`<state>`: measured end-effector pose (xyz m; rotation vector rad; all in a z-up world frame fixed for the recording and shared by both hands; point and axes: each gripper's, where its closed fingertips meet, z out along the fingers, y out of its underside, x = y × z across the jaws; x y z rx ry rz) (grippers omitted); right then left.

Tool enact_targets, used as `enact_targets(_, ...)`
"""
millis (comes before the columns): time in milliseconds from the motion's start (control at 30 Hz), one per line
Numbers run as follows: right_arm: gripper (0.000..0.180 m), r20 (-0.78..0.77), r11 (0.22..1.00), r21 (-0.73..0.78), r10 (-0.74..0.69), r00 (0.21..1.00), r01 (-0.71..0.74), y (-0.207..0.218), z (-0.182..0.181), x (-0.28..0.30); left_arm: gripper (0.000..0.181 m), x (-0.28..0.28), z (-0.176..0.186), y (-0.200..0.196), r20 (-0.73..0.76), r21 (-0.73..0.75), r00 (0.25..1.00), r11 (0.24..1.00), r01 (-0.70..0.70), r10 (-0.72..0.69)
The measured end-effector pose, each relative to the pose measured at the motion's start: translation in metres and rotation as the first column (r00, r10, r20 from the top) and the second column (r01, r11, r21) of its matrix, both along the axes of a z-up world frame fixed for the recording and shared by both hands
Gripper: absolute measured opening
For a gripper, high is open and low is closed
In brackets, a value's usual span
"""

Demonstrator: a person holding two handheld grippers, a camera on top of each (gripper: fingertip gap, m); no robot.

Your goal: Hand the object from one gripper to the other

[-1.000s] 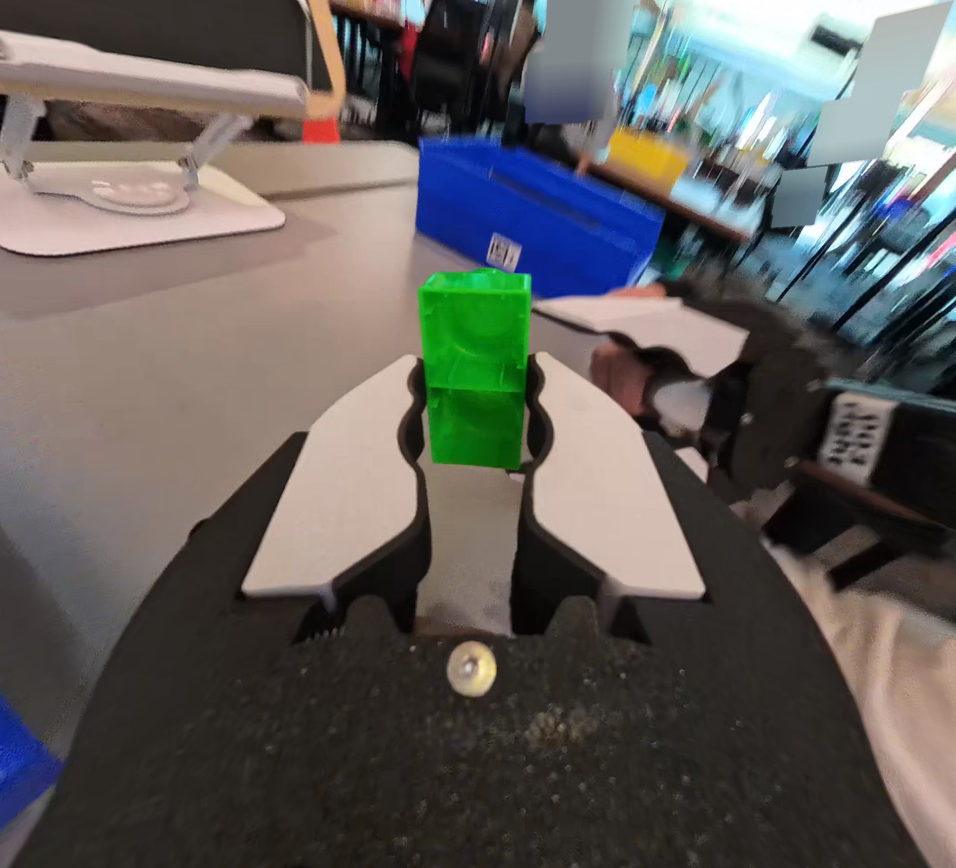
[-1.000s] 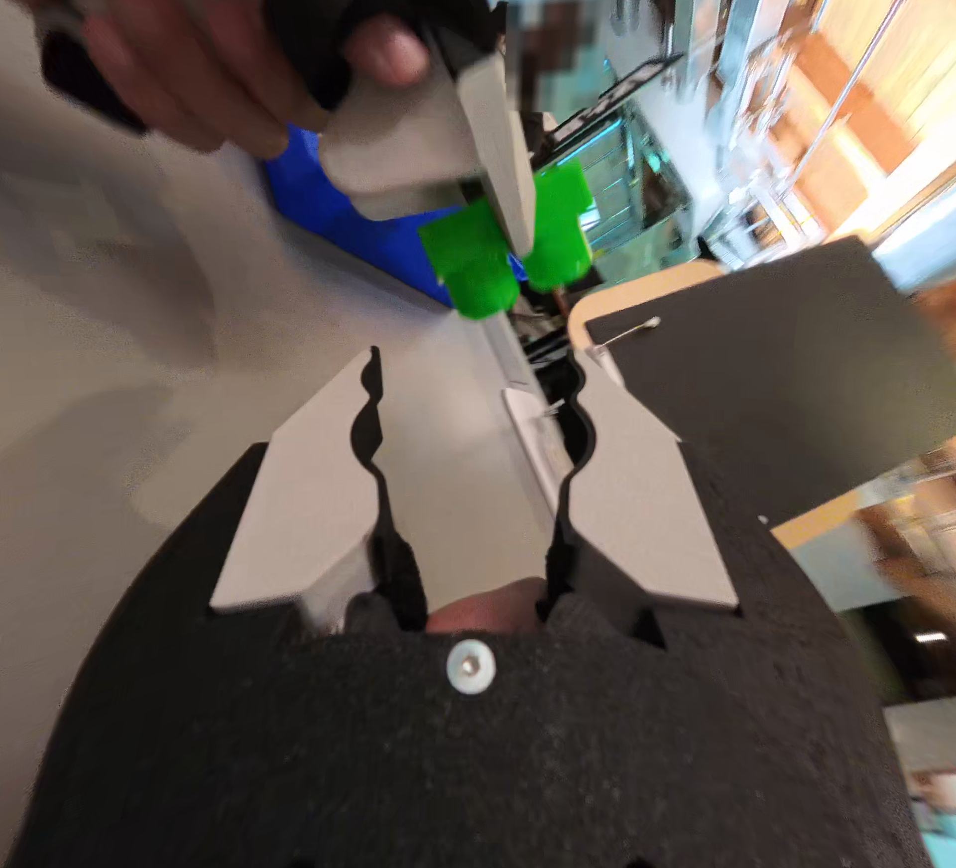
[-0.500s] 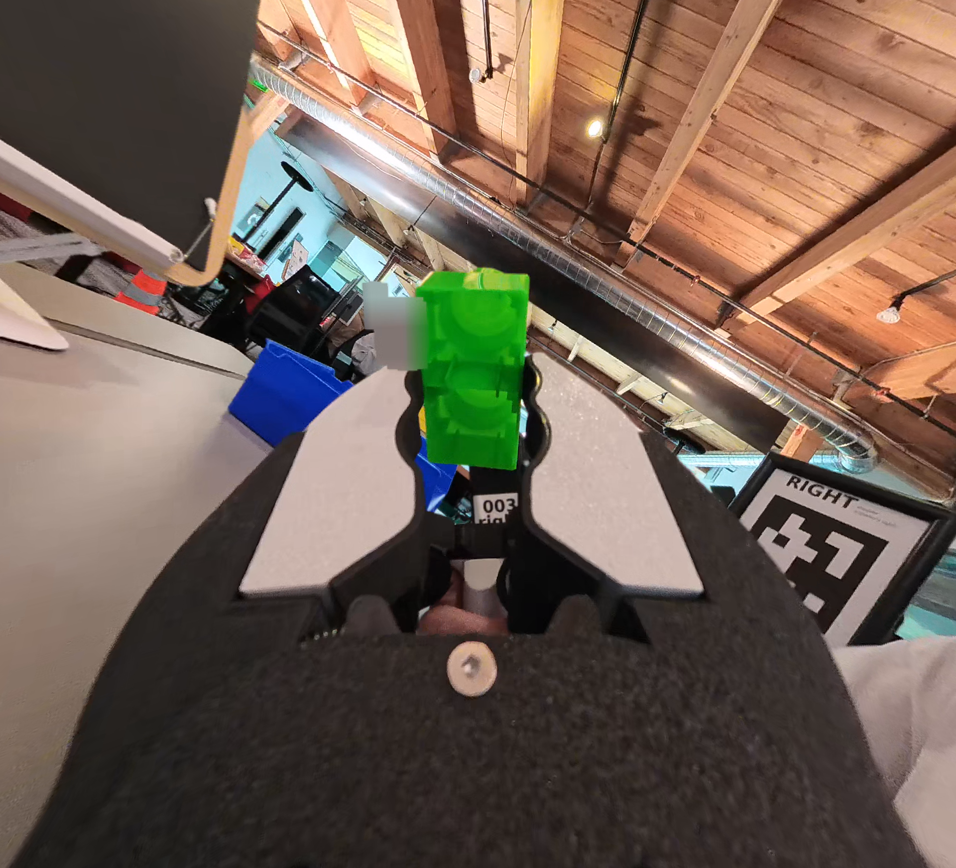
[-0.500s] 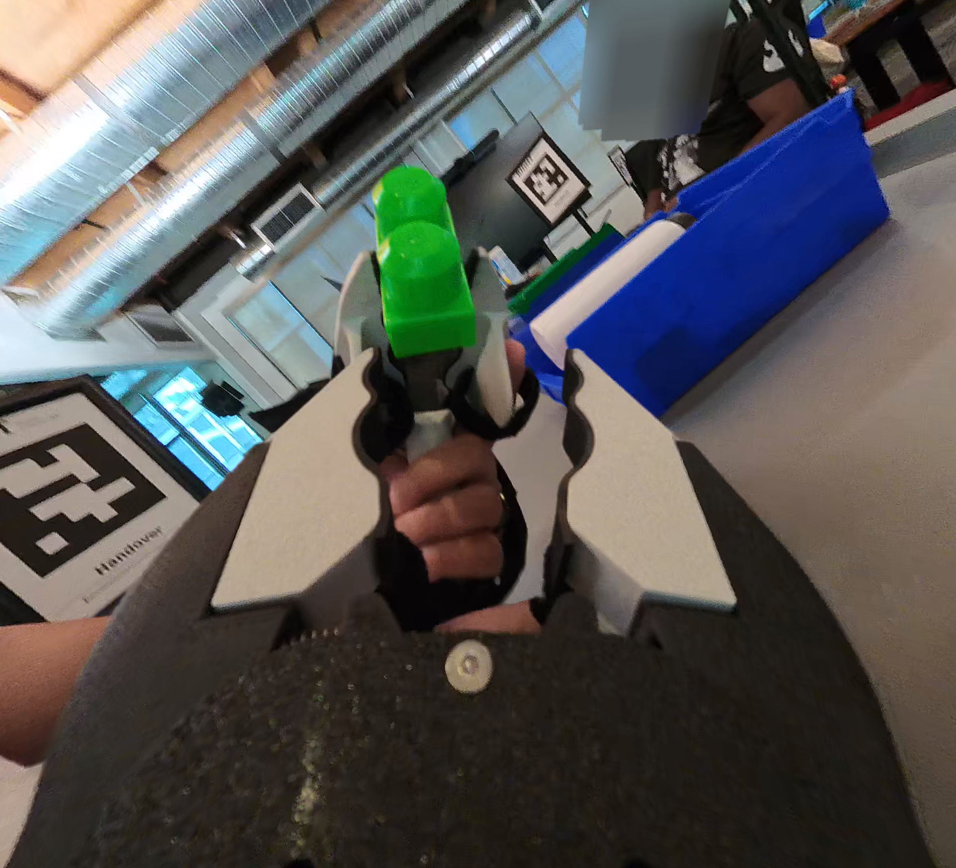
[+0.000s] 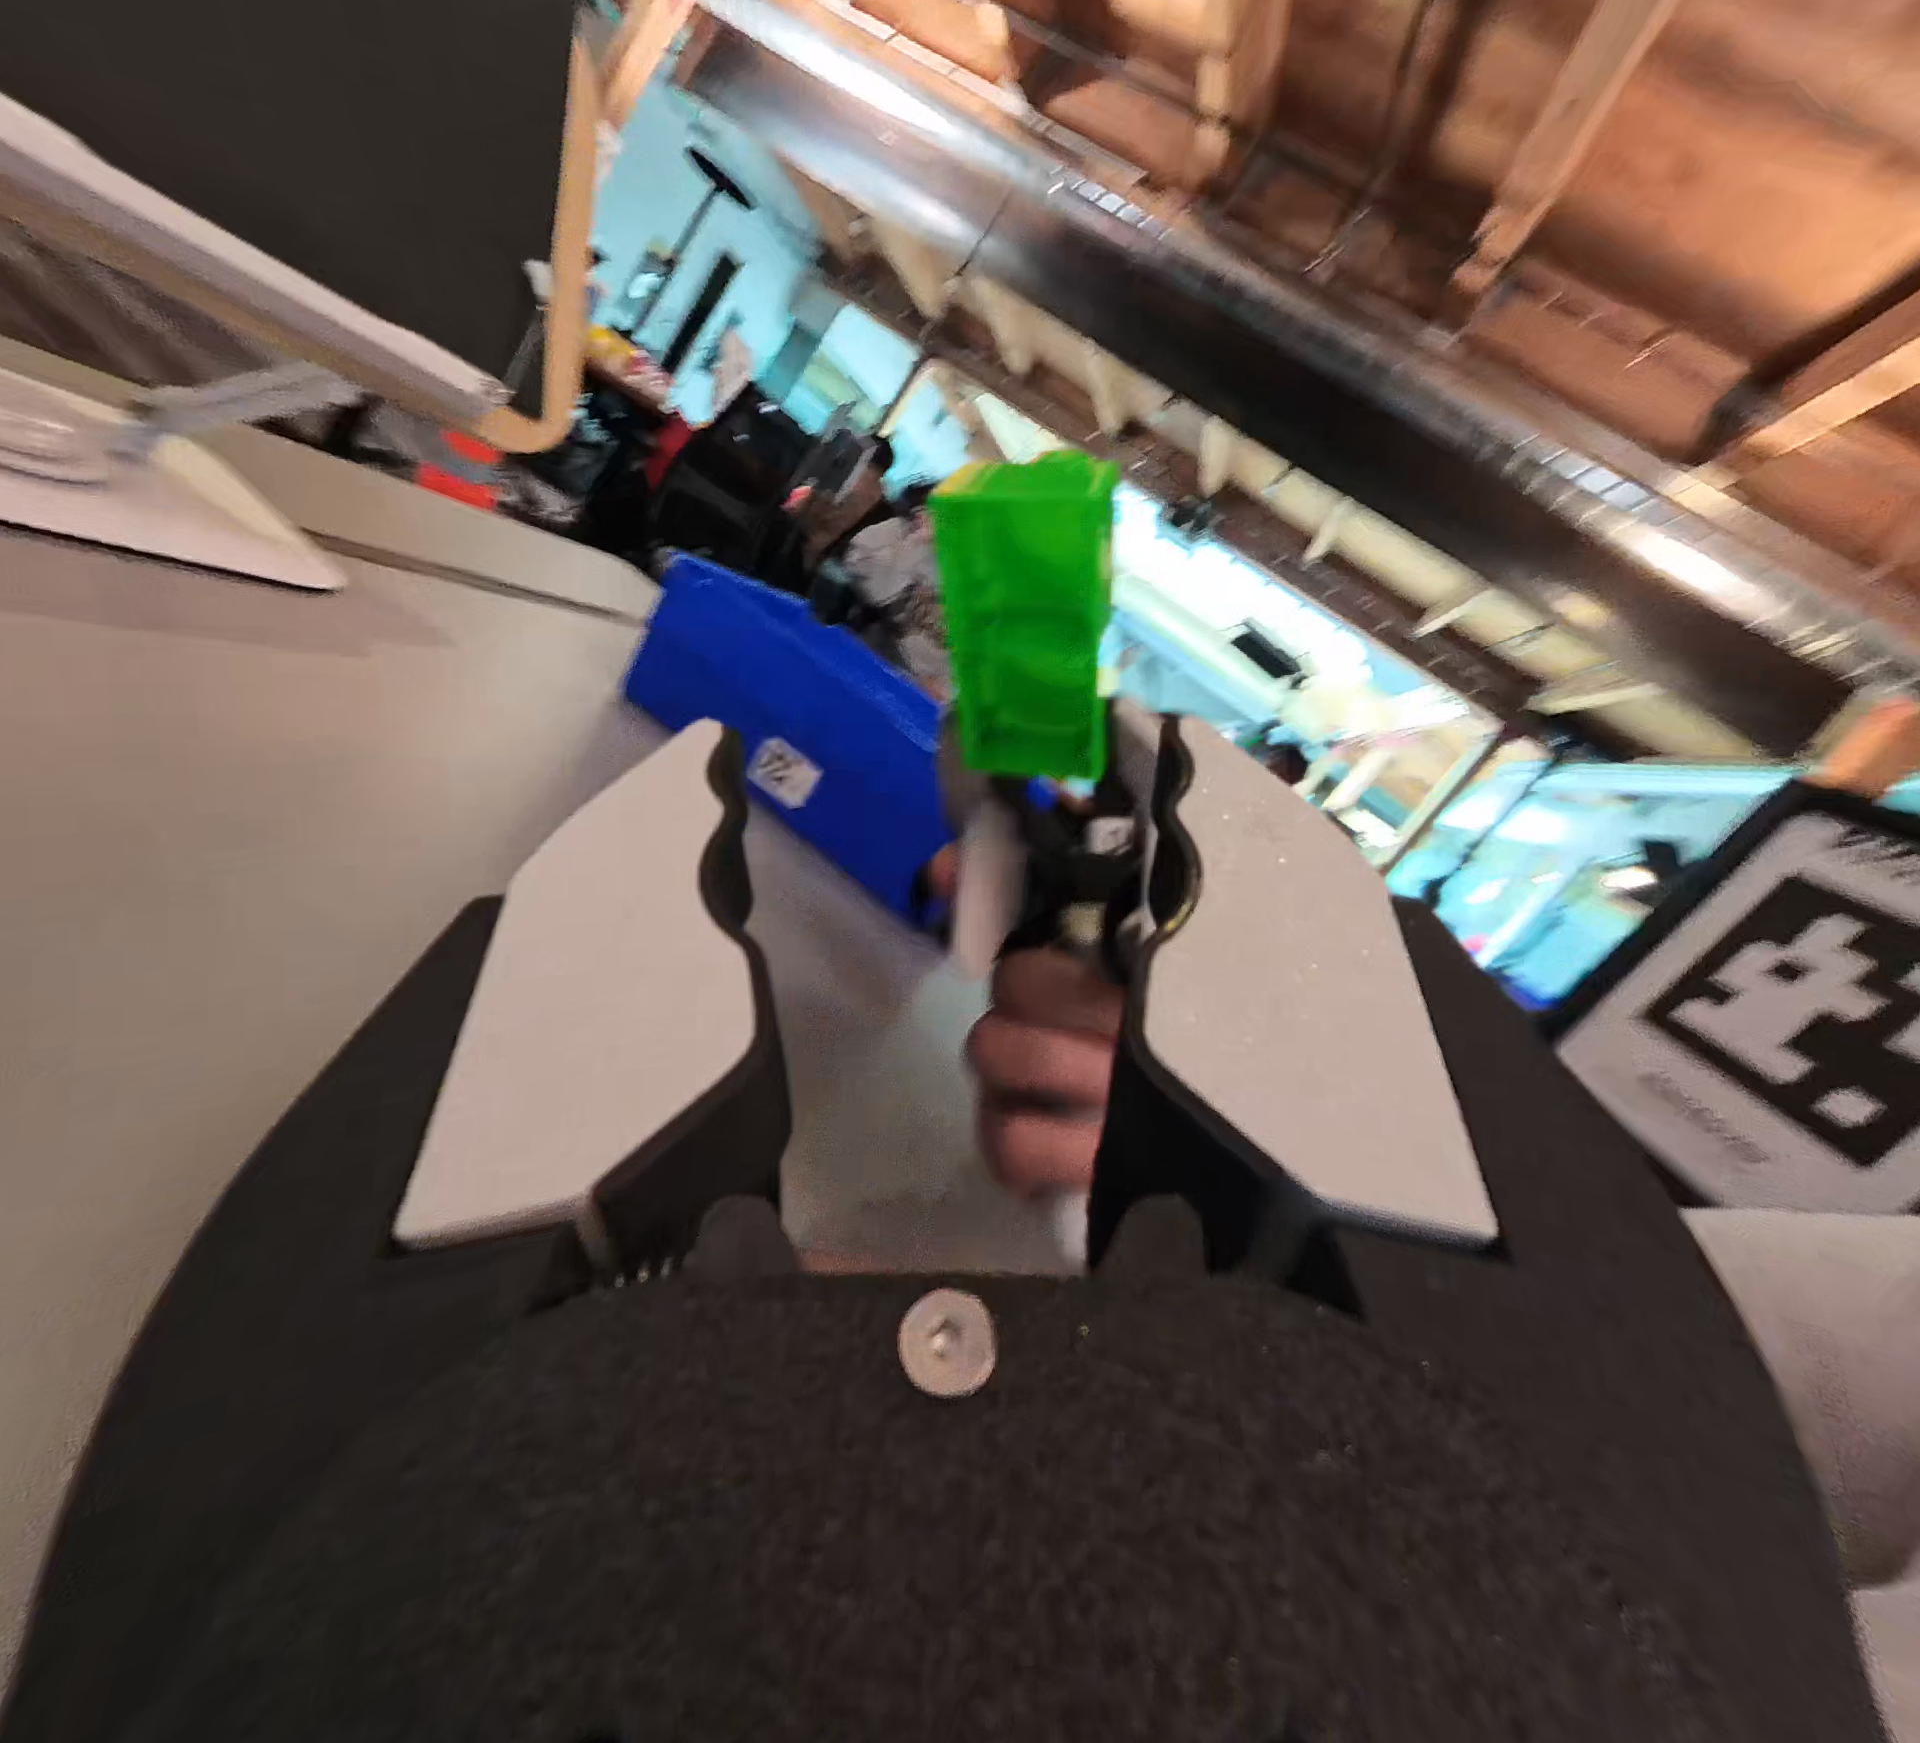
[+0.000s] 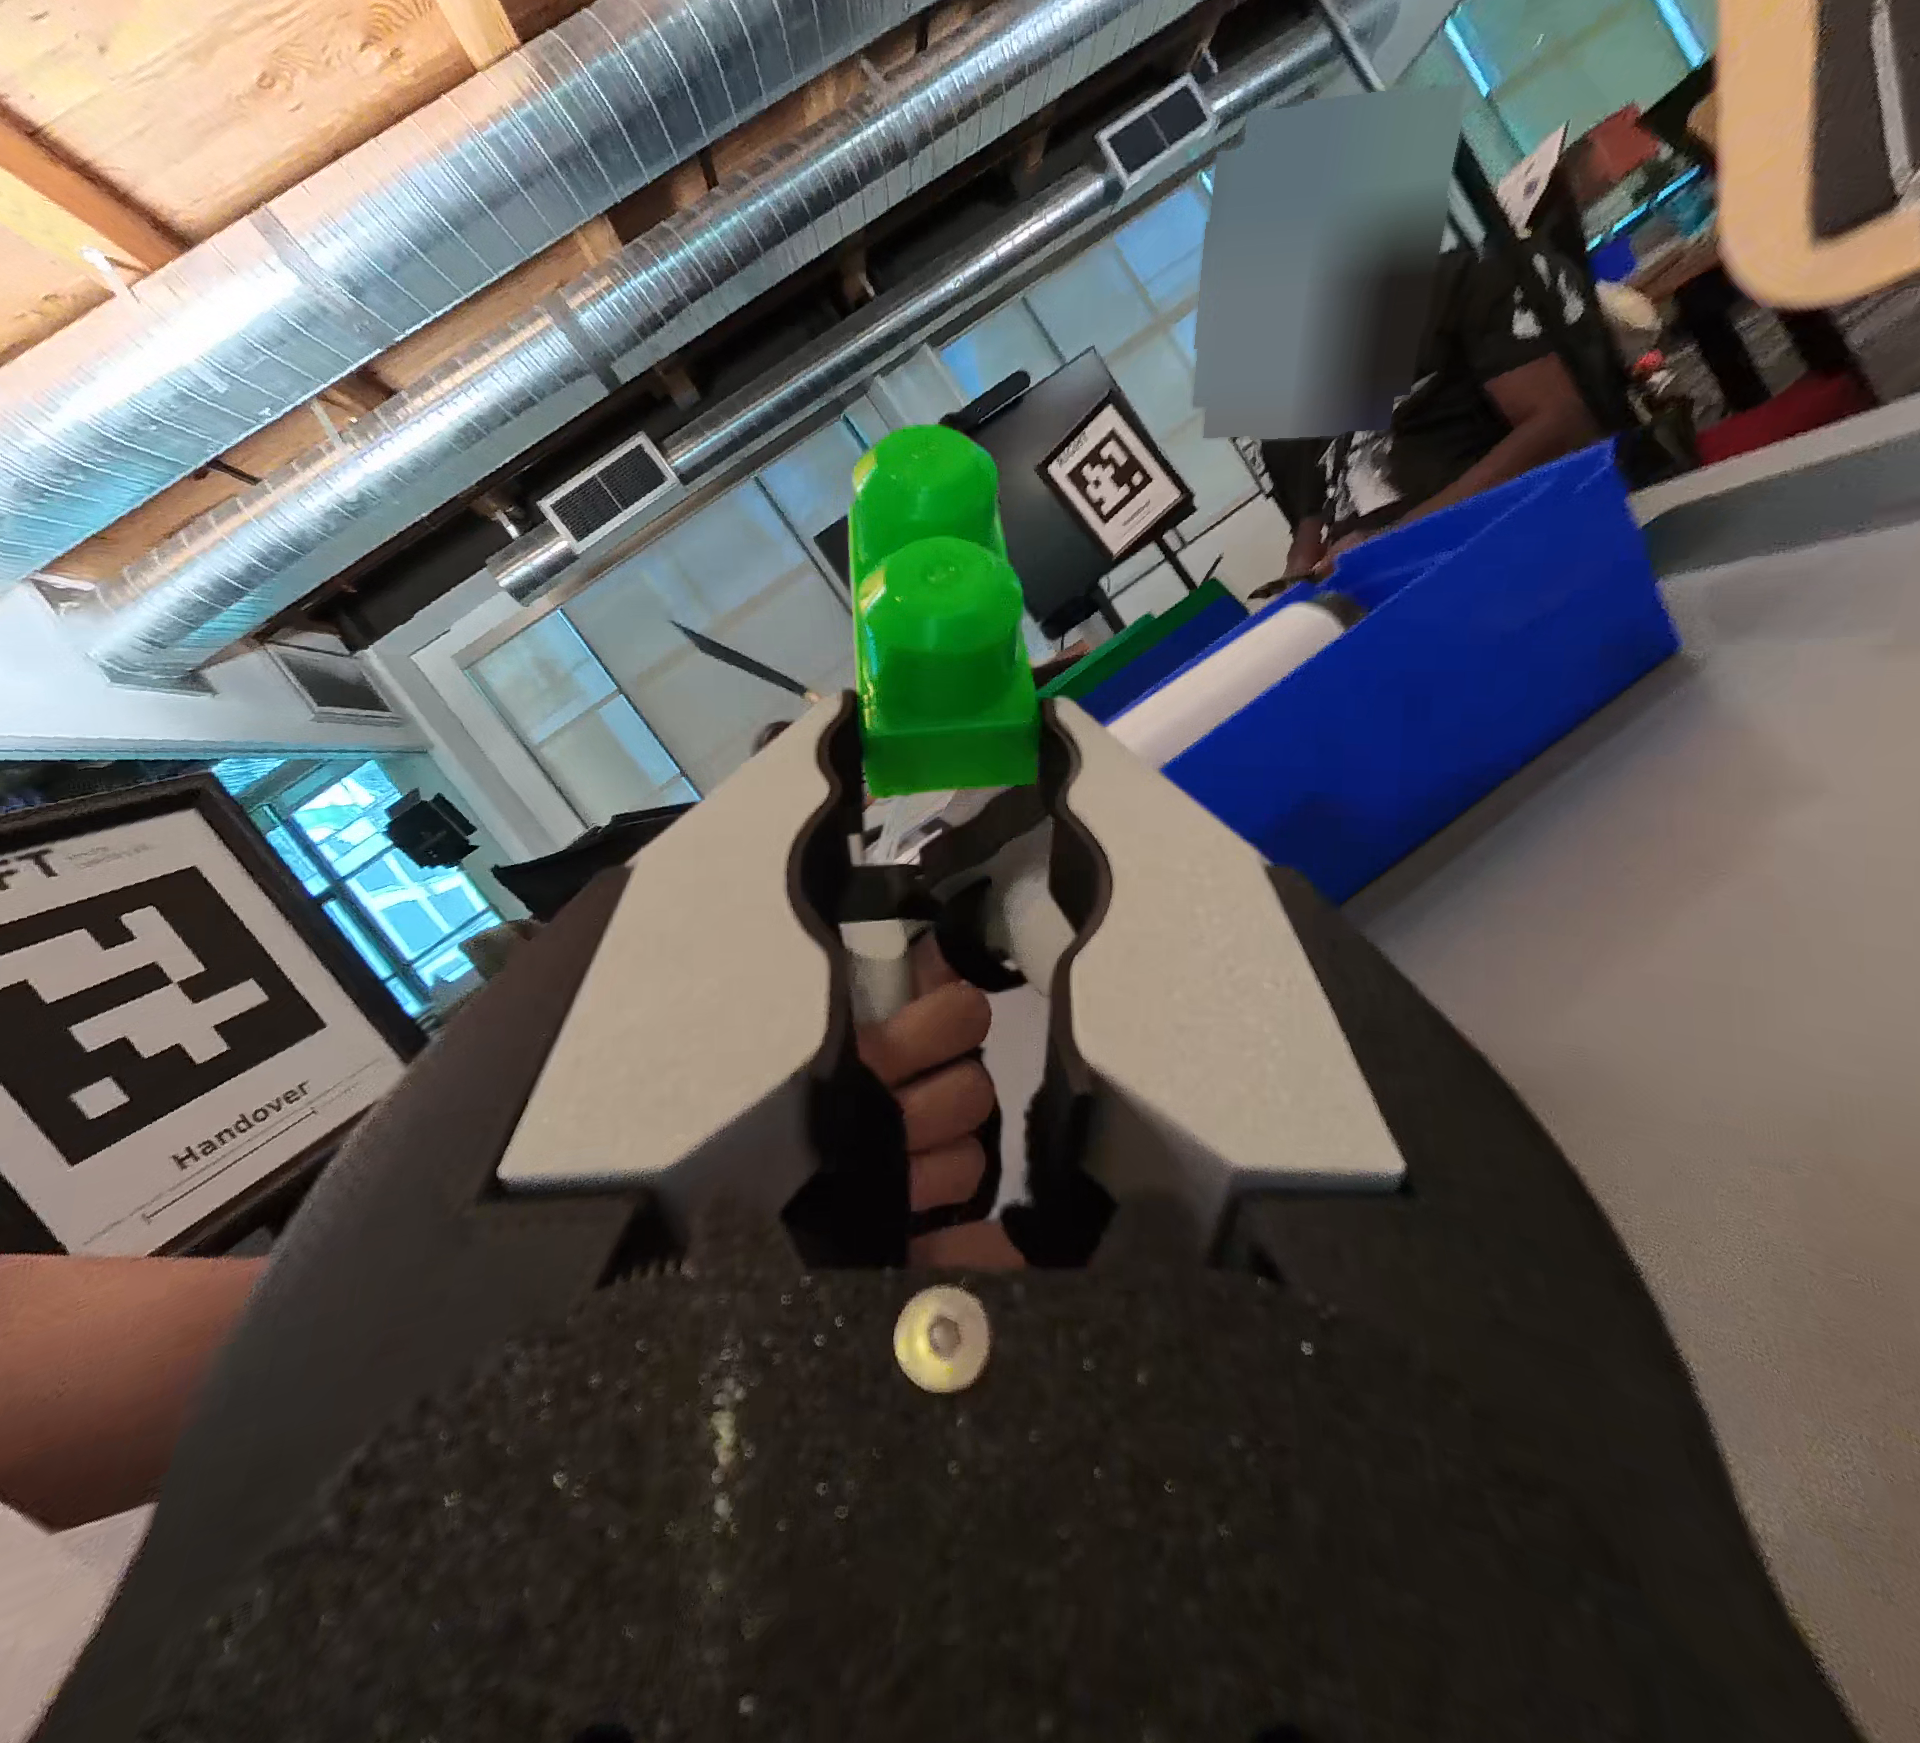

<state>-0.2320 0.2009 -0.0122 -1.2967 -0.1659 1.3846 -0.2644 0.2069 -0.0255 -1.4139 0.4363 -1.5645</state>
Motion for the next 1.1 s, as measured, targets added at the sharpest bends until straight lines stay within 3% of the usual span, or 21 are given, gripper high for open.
enact_targets(67, 0.033, -0.015, 0.999, 0.025, -0.038, 0.999, 0.038, 0.002, 0.011, 0.02, 0.071, -0.012, -0.012, 0.015, -0.157, 0.088, 0.978, 0.989, -0.122, 0.135)
enact_targets(133, 0.034, 0.02, 0.989, 0.064, -0.138, 0.99, 0.137, 0.009, 0.022, 0.046, 0.071, -0.025, -0.024, 0.032, -0.304, 0.194, 0.909, 0.953, -0.233, 0.284)
enact_targets(233, 0.034, 0.238, 0.913, 0.181, -0.402, 0.884, 0.366, 0.028, 0.041, 0.102, 0.071, -0.033, -0.041, 0.041, -0.452, 0.302, 0.803, 0.913, -0.273, 0.389)
enact_targets(267, 0.034, 0.306, 0.848, 0.242, -0.528, 0.792, 0.471, 0.034, 0.051, 0.133, 0.07, -0.031, -0.046, 0.039, -0.486, 0.329, 0.78, 0.909, -0.255, 0.395)
enact_targets(333, 0.034, 0.41, 0.65, 0.372, -0.756, 0.511, 0.663, 0.038, 0.072, 0.209, 0.069, -0.027, -0.055, 0.034, -0.547, 0.397, 0.728, 0.893, -0.211, 0.415)
enact_targets(400, 0.033, 0.519, 0.447, 0.498, -0.84, 0.158, 0.743, 0.039, 0.079, 0.288, 0.068, -0.022, -0.061, 0.03, -0.586, 0.48, 0.665, 0.859, -0.175, 0.463)
enact_targets(433, 0.034, 0.567, 0.395, 0.501, -0.822, 0.053, 0.77, 0.04, 0.073, 0.324, 0.066, -0.019, -0.064, 0.027, -0.596, 0.514, 0.642, 0.844, -0.155, 0.482)
enact_targets(467, 0.033, 0.64, 0.406, 0.439, -0.767, 0.038, 0.802, 0.046, 0.057, 0.354, 0.065, -0.016, -0.067, 0.023, -0.604, 0.536, 0.629, 0.833, -0.133, 0.489)
enact_targets(567, 0.034, 0.864, 0.476, 0.187, -0.496, 0.087, 0.859, 0.064, -0.022, 0.413, 0.063, -0.006, -0.072, 0.011, -0.623, 0.563, 0.612, 0.822, -0.081, 0.488)
enact_targets(700, 0.034, 0.972, 0.479, 0.045, -0.223, 0.072, 0.877, 0.082, -0.099, 0.438, 0.058, -0.004, -0.073, 0.0, -0.662, 0.547, 0.585, 0.835, -0.05, 0.469)
enact_targets(833, 0.034, 0.991, 0.427, -0.016, -0.112, 0.071, 0.904, 0.099, -0.134, 0.452, 0.057, -0.014, -0.073, -0.009, -0.665, 0.509, 0.602, 0.858, -0.069, 0.443)
enact_targets(1000, 0.034, 0.999, 0.408, -0.046, -0.005, 0.052, 0.912, 0.105, -0.152, 0.457, 0.056, -0.03, -0.079, -0.012, -0.675, 0.529, 0.567, 0.845, -0.076, 0.473)
enact_targets(1100, 0.034, 0.994, 0.409, -0.105, 0.071, 0.083, 0.907, 0.099, -0.166, 0.455, 0.056, -0.028, -0.08, -0.014, -0.675, 0.543, 0.564, 0.837, -0.058, 0.477)
